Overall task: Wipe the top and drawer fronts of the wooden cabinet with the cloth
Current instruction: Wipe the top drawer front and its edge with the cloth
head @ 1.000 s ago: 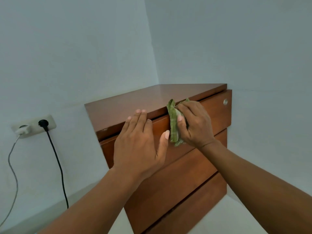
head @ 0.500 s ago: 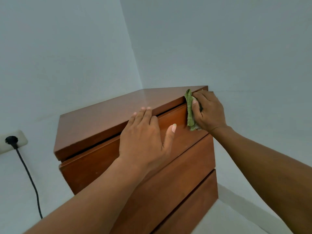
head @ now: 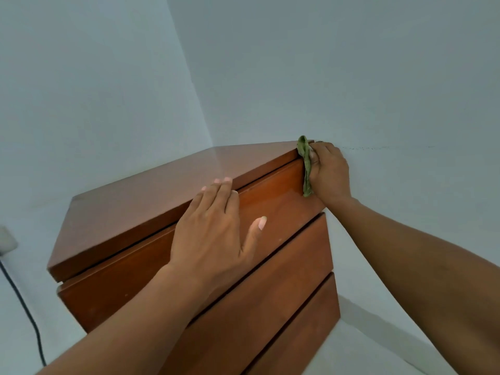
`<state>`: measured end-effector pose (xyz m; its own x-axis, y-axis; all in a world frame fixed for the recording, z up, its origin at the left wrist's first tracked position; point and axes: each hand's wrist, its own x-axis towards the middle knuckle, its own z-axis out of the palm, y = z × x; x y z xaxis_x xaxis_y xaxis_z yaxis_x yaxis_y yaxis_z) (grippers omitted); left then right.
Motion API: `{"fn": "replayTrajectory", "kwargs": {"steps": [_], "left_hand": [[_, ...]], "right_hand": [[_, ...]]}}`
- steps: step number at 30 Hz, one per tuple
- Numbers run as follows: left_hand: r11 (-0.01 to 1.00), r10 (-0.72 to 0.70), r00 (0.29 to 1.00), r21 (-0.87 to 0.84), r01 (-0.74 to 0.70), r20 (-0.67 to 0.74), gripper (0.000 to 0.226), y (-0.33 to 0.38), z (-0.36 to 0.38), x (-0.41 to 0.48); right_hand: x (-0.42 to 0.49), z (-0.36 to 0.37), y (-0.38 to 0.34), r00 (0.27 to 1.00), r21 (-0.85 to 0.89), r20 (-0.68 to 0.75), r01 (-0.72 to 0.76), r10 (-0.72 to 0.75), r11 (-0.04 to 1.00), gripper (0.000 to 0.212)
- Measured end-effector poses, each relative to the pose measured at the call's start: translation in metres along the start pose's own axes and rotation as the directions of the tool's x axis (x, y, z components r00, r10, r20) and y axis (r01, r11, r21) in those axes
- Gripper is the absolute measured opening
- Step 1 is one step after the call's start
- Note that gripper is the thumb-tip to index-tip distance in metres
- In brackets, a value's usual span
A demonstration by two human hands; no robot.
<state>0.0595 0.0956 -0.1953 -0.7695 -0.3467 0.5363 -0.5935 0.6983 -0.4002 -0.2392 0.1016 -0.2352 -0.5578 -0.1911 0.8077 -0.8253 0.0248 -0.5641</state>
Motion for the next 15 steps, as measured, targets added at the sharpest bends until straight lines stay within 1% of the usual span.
{"fn": "replayTrajectory", "kwargs": {"steps": [2,4,5,6,7,8,9,11,13,15], "left_hand": [[0.996,0.057,0.998,0.064,-0.057,-0.002,0.086,-0.011,0.001,-0.011],[0.989,0.079,0.997,0.129,-0.078,0.002,0.083,-0.026,0.003,-0.026],[0.984,0.079,0.997,0.162,-0.078,-0.001,0.081,-0.035,0.003,-0.034],[0.979,0.07,0.997,0.195,-0.066,-0.015,0.08,-0.045,0.002,-0.041],[0.975,0.046,0.998,0.218,-0.036,-0.039,0.079,-0.054,0.001,-0.046],[0.974,0.005,0.998,0.228,0.01,-0.068,0.078,-0.062,-0.002,-0.05],[0.971,-0.044,0.995,0.229,0.065,-0.094,0.076,-0.069,-0.004,-0.055],[0.961,-0.129,0.983,0.228,0.156,-0.127,0.073,-0.08,-0.008,-0.063],[0.954,-0.147,0.978,0.24,0.179,-0.147,0.068,-0.088,-0.006,-0.072],[0.955,-0.12,0.976,0.246,0.163,-0.18,0.065,-0.095,-0.001,-0.081]], "right_hand": [[-0.002,-0.004,-0.015,0.98,0.112,-0.058,-0.183,0.19,0.977,0.027],[-0.016,-0.01,-0.04,0.9,0.223,-0.169,-0.362,0.401,0.905,0.028],[-0.029,-0.012,-0.056,0.857,0.275,-0.217,-0.405,0.466,0.872,0.029],[-0.046,-0.013,-0.075,0.83,0.334,-0.245,-0.413,0.501,0.847,0.03],[-0.066,-0.013,-0.097,0.822,0.398,-0.255,-0.391,0.509,0.83,0.029],[-0.088,-0.01,-0.121,0.834,0.453,-0.259,-0.341,0.487,0.824,0.028],[-0.113,-0.006,-0.142,0.86,0.487,-0.265,-0.27,0.436,0.83,0.026],[-0.164,0.011,-0.177,0.929,0.505,-0.241,-0.129,0.282,0.853,0.027],[-0.205,0.032,-0.203,0.981,0.511,-0.135,-0.051,0.139,0.858,0.034],[-0.233,0.05,-0.218,0.999,0.487,-0.044,0.002,0.022,0.874,0.039]]}}
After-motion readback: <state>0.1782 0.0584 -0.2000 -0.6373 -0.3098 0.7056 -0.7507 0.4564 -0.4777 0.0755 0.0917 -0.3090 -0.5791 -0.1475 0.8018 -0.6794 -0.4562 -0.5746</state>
